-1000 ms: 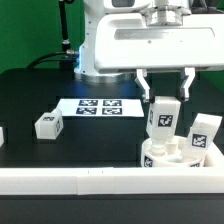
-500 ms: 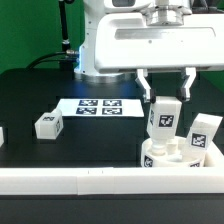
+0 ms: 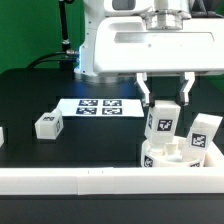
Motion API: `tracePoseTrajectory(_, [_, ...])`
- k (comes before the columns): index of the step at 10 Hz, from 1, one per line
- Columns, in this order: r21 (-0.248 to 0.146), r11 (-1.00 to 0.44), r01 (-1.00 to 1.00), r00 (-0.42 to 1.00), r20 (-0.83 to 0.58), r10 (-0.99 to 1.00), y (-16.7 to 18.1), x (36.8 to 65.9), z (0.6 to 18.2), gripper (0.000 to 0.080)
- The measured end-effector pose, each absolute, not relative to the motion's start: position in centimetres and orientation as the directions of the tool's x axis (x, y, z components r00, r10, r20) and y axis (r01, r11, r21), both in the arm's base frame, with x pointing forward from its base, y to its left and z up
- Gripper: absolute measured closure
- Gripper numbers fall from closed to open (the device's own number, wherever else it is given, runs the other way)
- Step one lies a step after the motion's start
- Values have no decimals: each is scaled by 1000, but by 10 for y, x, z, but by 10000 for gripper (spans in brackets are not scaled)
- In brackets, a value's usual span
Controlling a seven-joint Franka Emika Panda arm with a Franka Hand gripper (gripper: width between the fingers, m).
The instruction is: Assemble stool
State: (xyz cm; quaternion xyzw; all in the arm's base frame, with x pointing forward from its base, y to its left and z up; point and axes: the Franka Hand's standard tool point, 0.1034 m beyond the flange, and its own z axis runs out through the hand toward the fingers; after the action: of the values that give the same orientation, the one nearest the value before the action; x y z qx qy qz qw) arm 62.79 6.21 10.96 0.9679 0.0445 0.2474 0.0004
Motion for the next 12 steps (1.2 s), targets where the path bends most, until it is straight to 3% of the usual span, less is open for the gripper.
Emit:
tracePoseTrajectory(5, [31, -996, 85, 872, 481, 90, 60, 621, 97, 469])
tracePoseTrajectory(12, [57, -995, 76, 811, 577, 95, 57, 622, 96, 468])
